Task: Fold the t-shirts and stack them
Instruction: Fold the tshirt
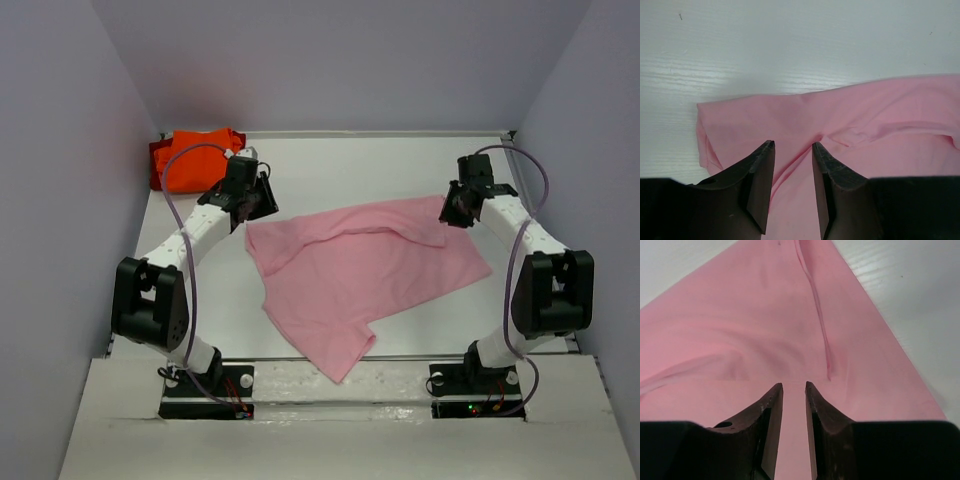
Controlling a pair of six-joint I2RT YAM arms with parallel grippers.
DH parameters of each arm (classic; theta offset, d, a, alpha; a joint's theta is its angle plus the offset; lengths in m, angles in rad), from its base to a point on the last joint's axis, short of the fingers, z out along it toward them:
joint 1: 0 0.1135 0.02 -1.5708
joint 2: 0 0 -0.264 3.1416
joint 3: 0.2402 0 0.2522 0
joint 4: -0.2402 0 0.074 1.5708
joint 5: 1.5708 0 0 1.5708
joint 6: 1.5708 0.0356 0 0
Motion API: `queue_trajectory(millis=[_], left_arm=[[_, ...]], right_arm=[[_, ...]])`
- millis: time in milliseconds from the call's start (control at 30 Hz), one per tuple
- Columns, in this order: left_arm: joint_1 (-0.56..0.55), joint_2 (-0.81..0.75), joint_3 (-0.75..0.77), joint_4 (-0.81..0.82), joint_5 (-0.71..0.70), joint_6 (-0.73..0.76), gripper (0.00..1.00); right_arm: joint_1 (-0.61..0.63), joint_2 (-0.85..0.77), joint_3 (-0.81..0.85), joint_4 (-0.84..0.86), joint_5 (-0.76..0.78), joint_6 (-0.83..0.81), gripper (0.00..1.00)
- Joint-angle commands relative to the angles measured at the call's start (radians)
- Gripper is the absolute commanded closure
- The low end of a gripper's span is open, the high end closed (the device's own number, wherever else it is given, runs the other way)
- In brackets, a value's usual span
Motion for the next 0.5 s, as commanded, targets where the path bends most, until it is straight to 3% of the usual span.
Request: queue_trajectory(millis=[0, 467], left_arm=[[0.014, -0.049, -0.019, 0.054, 0.068, 0.0, 0.55], [0.014, -0.087, -0.055, 0.066, 0.032, 0.017, 0.55]], right_arm=[[0.002, 0.003, -0.059, 0.021, 0.089, 0.008, 0.69], [0.002, 0.374, 0.354, -0.048, 0.246, -0.029, 0.69]])
